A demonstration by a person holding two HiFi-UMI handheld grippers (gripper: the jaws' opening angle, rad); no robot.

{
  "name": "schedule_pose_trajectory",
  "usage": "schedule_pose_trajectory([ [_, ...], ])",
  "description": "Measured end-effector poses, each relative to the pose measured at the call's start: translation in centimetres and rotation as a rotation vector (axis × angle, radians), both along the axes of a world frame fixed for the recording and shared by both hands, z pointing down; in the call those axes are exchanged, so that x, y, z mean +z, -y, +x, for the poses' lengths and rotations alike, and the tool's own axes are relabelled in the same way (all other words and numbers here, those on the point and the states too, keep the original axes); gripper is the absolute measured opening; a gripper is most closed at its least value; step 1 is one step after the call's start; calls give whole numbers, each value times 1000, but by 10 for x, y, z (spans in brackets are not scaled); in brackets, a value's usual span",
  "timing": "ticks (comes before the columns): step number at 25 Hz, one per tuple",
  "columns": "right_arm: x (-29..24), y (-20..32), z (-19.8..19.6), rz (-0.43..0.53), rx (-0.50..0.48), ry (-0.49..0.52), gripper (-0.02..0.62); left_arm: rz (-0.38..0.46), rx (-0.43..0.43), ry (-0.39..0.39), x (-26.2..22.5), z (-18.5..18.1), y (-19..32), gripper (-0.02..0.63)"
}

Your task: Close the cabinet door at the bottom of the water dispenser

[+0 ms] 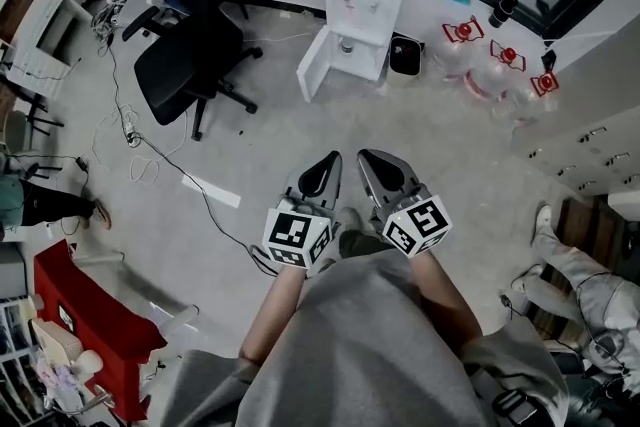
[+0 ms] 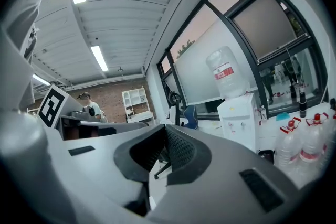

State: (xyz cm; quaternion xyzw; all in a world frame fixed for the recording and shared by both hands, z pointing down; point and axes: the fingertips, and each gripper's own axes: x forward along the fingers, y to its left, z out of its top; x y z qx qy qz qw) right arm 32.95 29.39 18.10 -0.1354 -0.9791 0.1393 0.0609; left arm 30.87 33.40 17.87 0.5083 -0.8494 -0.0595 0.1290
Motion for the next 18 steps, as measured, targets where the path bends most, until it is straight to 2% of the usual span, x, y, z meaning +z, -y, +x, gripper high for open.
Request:
schedule_pose_trajectory([
  [9, 12, 44, -46, -38, -9, -26, 11, -45, -29, -35, 14, -50, 36, 6],
  [18, 24, 59, -87, -69, -24, -46, 11, -78, -43, -42, 22, -92, 51, 6],
])
